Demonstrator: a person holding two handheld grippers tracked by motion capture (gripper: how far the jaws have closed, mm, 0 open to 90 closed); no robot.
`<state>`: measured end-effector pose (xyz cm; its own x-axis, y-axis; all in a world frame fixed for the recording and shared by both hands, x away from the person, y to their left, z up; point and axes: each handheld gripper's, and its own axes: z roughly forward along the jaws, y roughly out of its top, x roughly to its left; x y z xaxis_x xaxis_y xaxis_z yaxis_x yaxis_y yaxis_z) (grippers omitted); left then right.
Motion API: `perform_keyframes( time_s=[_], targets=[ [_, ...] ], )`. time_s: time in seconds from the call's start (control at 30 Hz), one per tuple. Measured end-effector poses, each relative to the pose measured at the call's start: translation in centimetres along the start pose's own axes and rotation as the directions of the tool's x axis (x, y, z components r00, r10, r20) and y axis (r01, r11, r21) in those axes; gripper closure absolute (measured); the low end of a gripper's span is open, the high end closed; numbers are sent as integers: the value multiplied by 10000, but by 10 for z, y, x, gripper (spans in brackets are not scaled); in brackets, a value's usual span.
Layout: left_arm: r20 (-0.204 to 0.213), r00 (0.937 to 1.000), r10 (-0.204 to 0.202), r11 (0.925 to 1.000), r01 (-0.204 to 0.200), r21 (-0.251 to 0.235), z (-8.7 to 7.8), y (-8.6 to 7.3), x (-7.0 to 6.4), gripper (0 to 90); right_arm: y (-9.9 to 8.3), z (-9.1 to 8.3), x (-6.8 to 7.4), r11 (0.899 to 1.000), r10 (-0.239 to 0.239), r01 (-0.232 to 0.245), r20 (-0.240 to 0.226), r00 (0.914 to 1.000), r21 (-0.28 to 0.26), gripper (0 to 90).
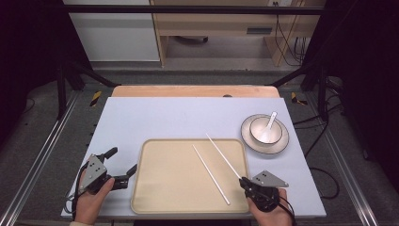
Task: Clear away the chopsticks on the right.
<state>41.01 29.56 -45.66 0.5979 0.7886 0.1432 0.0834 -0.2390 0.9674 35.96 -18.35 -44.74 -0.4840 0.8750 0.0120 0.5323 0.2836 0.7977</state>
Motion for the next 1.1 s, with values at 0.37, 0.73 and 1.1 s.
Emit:
perform_keyframes(
  time_s=[0.37,0.73,1.1],
  targets=[
    [256,9997,-54,10000,53,55,4,3,-5,71,-3,14,10,9984,207,-192,-277,9994,539,837],
    [607,9981,-124,9998,116,145,7,11,-16,104,-5,22,21,9965,2,73,-903,9959,832,834],
    [1695,9840,-544,9963,422,747,26,35,-36,167,0,10,-6,9908,808,-879,-713,9942,-1029,489]
  ],
)
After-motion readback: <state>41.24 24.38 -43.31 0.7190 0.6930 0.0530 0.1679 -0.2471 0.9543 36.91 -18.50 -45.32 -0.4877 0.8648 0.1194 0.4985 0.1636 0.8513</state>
